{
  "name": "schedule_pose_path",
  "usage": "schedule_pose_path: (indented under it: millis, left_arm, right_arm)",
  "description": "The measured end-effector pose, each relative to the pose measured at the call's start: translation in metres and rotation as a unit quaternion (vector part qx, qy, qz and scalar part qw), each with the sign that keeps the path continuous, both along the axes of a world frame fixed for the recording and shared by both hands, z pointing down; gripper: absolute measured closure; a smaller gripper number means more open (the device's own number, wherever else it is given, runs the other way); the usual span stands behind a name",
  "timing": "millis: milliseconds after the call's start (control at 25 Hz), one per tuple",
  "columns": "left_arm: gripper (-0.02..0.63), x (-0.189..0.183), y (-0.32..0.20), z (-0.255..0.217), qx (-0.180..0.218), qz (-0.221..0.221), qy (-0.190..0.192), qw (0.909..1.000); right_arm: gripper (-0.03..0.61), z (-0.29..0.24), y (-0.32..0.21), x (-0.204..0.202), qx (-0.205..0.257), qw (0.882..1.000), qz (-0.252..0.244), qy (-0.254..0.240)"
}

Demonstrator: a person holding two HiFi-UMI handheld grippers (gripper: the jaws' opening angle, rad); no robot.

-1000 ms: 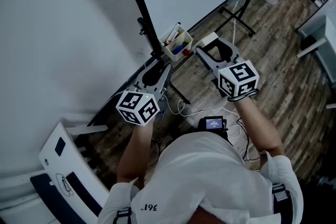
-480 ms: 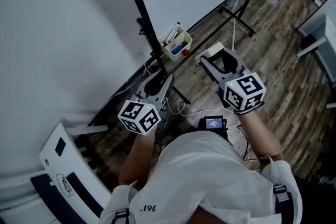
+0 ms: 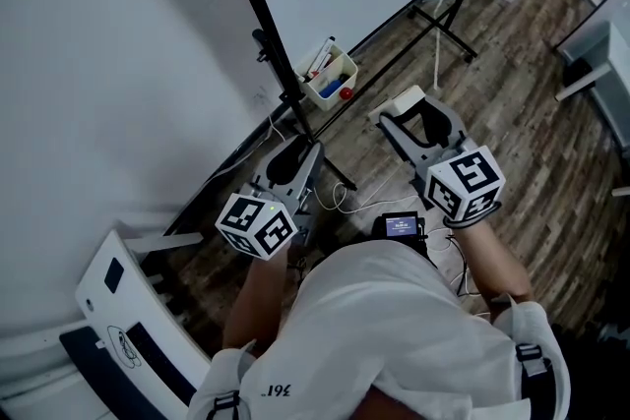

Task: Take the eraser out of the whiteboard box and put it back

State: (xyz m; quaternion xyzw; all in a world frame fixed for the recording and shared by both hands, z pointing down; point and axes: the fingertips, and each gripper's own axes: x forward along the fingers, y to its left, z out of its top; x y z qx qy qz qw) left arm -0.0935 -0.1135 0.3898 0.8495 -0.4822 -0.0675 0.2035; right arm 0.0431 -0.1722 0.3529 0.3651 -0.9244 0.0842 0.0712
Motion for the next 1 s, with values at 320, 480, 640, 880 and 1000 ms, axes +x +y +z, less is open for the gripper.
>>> schedule_pose_path:
  millis: [320,480,640,880,1000]
  left_arm:
    - [0.486,0.001,0.015,0.006,-0.010,0.004,0.002,0.9999]
    - [0.486,0.004,0.027,0.015,-0.018,0.007,0.008,0.9998]
    - [0.486,0.000,0.039,0.026,-0.032,0.001,0.014,0.9994]
    - [0.486,0.002,0.052,0.045,-0.059,0.001,0.014,0.9981]
    - [0.486,0.003,0.058,0.050,-0.066,0.004,0.014,0.9977]
  right_arm:
    - [0.310,0.011,0.019,0.013,-0.012,1.000,0.011,-0.002]
    - [0.310,0.017,0.029,0.021,-0.027,1.000,0.015,-0.006]
    - [0.310,0.025,0.036,0.026,-0.041,0.999,0.019,-0.007]
    - [0.310,0.036,0.038,0.031,-0.059,0.998,0.024,-0.007]
    - [0.310,0.041,0.041,0.031,-0.067,0.997,0.026,-0.009]
